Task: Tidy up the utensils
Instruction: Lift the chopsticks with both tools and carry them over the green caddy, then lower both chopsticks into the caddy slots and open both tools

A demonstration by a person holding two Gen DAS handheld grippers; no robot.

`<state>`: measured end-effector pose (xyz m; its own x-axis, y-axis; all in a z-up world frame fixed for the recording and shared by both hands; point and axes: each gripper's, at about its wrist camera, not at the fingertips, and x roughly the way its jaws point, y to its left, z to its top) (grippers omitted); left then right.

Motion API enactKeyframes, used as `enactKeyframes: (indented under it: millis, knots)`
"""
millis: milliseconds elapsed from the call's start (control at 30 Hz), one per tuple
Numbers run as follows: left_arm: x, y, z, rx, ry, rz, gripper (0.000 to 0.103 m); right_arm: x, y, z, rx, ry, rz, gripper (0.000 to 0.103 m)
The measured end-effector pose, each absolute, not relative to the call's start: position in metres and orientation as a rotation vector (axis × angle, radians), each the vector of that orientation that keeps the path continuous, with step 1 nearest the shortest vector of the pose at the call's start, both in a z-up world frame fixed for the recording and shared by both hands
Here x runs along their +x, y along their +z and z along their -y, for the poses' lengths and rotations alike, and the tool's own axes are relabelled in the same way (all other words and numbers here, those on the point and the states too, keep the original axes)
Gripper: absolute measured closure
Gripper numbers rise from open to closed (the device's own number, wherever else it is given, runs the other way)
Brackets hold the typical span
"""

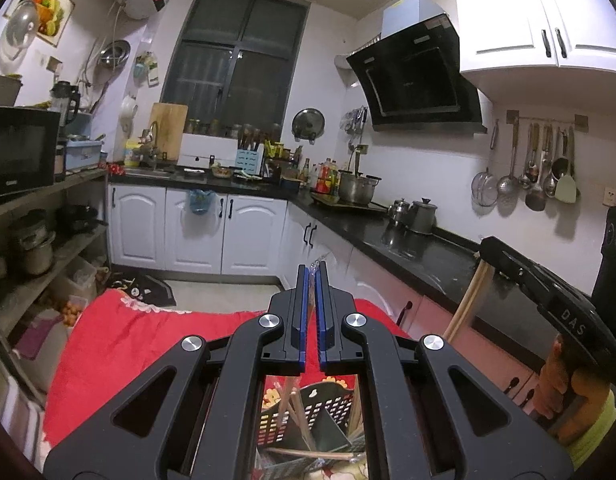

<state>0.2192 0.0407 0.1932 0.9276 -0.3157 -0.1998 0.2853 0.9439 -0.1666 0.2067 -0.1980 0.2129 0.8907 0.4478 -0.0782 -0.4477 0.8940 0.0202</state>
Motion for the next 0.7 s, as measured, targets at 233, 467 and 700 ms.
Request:
enactKeyframes:
  millis: [233,467,700]
  knots:
    - [0.23,0.172,-0.04,-0.144,-0.311,-0.259,0.102,0.229,0.19,0.195,-0.006,0.42,-0.124,0.099]
    - [0.237,0.148,-0.04,-0.161,-0.322,-0.305,0.102,0.247,0.164,0.195,0.008,0.388,-0.164,0.099]
    - [0.239,0.13,-0.041,-0.167,-0.323,-0.345,0.101,0.252,0.147,0.198,0.032,0.379,-0.203,0.098]
